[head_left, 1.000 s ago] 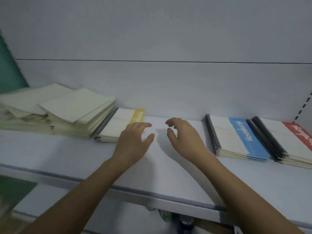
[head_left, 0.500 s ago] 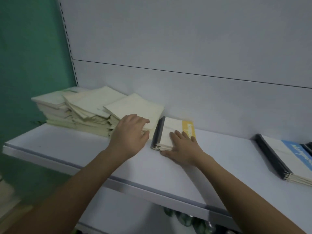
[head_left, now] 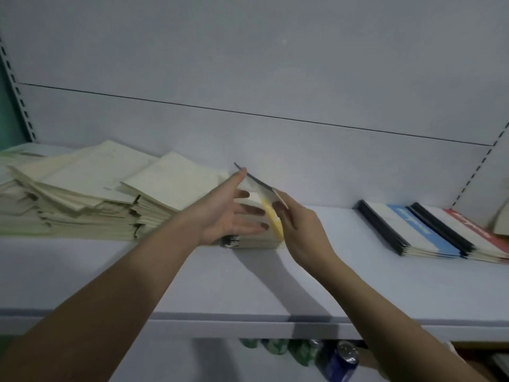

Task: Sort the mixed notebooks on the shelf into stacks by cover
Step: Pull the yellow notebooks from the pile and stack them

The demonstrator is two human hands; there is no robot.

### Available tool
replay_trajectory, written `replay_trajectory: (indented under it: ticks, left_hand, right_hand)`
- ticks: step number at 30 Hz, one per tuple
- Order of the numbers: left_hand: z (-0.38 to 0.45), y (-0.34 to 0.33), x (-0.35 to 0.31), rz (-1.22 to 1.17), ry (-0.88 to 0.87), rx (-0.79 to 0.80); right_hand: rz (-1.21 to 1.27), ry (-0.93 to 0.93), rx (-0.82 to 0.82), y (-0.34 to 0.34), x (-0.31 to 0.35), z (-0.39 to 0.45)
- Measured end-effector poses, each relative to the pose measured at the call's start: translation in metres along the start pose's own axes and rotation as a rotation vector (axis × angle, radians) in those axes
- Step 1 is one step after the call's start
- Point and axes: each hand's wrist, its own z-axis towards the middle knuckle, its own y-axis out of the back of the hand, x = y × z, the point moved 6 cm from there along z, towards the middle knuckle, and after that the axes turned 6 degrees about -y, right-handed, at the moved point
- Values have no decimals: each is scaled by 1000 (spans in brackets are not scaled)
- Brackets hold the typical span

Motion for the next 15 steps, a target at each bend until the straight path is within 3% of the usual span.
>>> replay_trajectory:
  ticks: [2, 4, 7, 10, 12, 15]
  left_hand:
    - [6, -3, -5, -72, 1, 7]
    - [8, 0, -10, 27, -41, -102]
    - [10, 9, -20, 155, -161, -180]
    - [6, 29, -33, 208, -273, -245]
    - [2, 44, -42, 213, -312, -285]
    - [-7, 63, -55, 234, -355, -332]
  right_hand:
    - [-111, 163, 98, -4, 20, -10]
    - [-183, 224, 243, -8, 29, -13]
    - [-15, 28, 457, -4, 22, -6]
    - [126, -94, 276, 6, 3, 10]
    - [39, -150, 136, 5, -16, 20]
    - [-251, -154, 272, -19, -36, 25]
